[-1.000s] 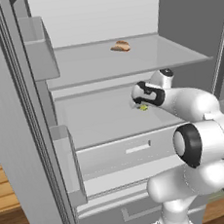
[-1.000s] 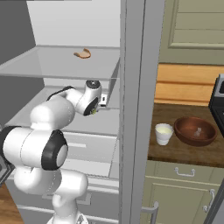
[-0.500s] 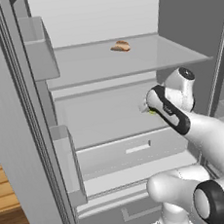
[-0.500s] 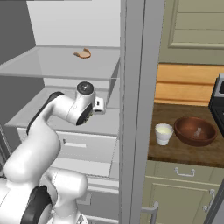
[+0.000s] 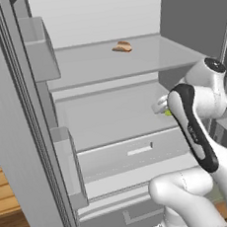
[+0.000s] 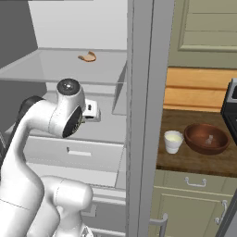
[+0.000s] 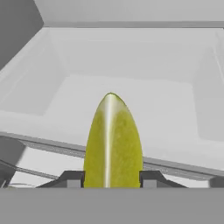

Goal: Grab a lemon wedge from the fridge and one ice cube from the ice bowl, and put them in the glass of lemonade.

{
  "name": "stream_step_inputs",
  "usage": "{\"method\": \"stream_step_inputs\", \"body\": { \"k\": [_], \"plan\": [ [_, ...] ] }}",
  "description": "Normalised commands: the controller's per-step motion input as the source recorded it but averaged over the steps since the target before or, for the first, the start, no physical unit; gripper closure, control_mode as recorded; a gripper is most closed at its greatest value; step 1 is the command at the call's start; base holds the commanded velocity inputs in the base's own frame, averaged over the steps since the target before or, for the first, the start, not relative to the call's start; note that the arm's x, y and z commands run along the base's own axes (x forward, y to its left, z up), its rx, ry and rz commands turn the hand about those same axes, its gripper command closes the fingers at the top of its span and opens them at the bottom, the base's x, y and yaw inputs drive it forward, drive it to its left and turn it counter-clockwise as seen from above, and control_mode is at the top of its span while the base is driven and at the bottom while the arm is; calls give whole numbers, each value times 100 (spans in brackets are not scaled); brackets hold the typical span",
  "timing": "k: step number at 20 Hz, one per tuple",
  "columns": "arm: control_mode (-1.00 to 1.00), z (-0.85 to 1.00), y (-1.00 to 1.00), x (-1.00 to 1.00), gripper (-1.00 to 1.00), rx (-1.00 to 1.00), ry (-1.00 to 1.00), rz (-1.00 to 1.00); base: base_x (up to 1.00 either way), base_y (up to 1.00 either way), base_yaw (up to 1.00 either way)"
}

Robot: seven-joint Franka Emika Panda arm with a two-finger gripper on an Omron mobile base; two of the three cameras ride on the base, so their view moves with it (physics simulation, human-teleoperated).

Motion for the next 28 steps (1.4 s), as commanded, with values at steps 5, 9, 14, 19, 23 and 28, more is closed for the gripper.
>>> {"method": "stream_step_inputs", "body": {
  "k": [5,9,14,19,23,28],
  "plan": [
    [-100,78,0,-100,100,0,20,0,0,0,0],
    [-100,32,4,-100,100,-4,17,0,0,0,0],
    [-100,-3,1,-99,100,-1,1,0,0,0,0],
    [-100,0,0,-79,100,0,-1,0,0,0,0],
    [-100,25,0,-35,100,-3,1,0,0,0,0],
    [-100,7,0,-4,100,-1,0,-2,0,0,0]
  ]
}}
